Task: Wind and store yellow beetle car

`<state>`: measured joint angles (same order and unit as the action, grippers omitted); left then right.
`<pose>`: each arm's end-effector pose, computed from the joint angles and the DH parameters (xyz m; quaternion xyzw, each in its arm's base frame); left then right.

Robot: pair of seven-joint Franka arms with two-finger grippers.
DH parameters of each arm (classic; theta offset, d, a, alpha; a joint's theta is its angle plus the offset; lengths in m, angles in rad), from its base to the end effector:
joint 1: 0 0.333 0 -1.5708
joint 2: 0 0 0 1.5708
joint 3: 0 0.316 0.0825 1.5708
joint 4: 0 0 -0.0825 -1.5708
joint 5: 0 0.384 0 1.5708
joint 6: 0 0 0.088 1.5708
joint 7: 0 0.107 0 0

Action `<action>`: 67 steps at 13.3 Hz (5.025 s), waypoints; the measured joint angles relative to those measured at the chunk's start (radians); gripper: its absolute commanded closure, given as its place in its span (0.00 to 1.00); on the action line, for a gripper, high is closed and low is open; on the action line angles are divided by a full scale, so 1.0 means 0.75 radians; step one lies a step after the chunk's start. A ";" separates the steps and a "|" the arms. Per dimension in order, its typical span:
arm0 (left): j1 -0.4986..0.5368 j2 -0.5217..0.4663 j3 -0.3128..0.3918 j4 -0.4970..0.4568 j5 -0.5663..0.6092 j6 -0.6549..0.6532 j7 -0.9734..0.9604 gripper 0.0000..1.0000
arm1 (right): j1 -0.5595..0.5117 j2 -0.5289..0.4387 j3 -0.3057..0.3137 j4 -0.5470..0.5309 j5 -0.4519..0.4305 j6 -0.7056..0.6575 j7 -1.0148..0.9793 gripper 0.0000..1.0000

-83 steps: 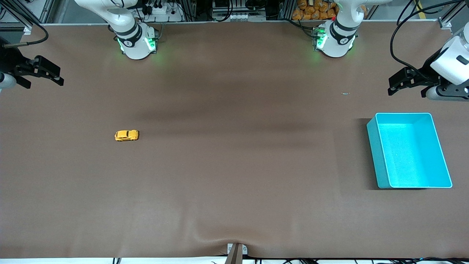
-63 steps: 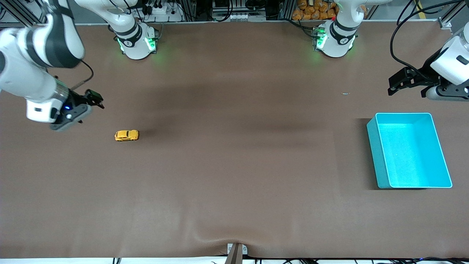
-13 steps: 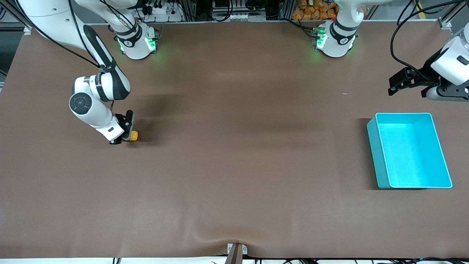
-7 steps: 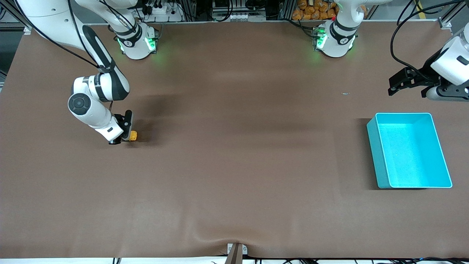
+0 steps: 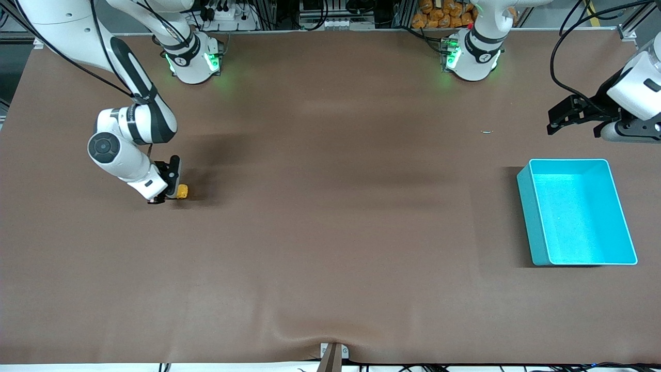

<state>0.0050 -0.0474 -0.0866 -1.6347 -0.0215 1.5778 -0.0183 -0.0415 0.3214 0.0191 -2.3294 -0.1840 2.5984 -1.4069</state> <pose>0.5377 -0.0474 0.6208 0.9995 -0.0315 -0.0053 0.0084 0.5138 -0.0075 0.1954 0.7157 0.6966 -0.0473 0.0151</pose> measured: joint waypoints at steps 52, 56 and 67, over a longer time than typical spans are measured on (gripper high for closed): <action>0.013 0.011 0.003 -0.002 0.000 0.000 0.000 0.00 | -0.327 0.146 -0.002 0.542 0.062 -0.708 -0.263 0.00; 0.013 0.012 0.003 -0.002 0.000 0.000 0.000 0.00 | -0.327 0.147 -0.002 0.547 0.067 -0.712 -0.263 0.00; 0.013 0.012 0.003 -0.002 0.000 0.000 0.000 0.00 | -0.331 0.118 -0.005 0.701 0.246 -0.828 -0.253 0.00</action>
<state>0.0146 -0.0386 -0.0846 -1.6361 -0.0215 1.5778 -0.0183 -0.2901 0.4102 0.0152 -1.8035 0.0006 1.9773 -1.5963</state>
